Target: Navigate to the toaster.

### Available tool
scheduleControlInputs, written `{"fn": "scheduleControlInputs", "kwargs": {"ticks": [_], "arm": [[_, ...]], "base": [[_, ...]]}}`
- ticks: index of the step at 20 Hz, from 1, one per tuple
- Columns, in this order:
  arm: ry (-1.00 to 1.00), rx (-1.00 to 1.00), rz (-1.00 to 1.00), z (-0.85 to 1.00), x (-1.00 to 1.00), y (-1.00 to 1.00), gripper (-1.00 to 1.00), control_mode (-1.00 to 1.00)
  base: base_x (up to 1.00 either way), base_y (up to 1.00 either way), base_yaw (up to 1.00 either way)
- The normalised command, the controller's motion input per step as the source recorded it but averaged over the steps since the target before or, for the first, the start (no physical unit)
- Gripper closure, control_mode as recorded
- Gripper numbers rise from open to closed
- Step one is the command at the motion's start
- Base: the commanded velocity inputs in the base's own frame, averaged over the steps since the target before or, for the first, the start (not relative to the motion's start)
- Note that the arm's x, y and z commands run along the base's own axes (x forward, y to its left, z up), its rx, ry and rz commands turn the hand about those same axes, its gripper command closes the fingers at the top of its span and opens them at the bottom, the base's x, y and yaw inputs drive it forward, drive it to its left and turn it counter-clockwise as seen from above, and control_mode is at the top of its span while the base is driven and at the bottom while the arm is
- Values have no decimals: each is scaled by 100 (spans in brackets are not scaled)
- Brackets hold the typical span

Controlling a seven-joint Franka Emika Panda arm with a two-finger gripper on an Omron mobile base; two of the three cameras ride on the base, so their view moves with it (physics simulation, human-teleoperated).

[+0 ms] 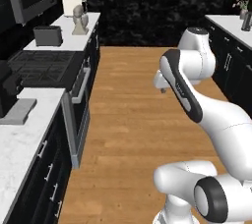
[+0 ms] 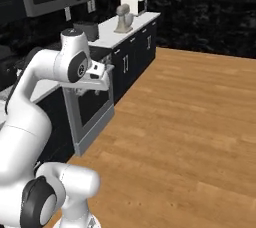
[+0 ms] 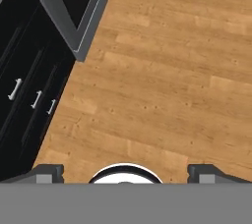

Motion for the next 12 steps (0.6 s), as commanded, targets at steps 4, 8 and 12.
{"fn": "scheduleControlInputs", "kwargs": {"ticks": [4, 8, 12], "arm": [[0, 0, 0, 0, 0, 0, -100, 100], [0, 0, 0, 0, 0, 0, -100, 100], [0, 0, 0, 0, 0, 0, -100, 100]], "base": [[100, 0, -19], [100, 0, -12], [100, 0, -7]]}}
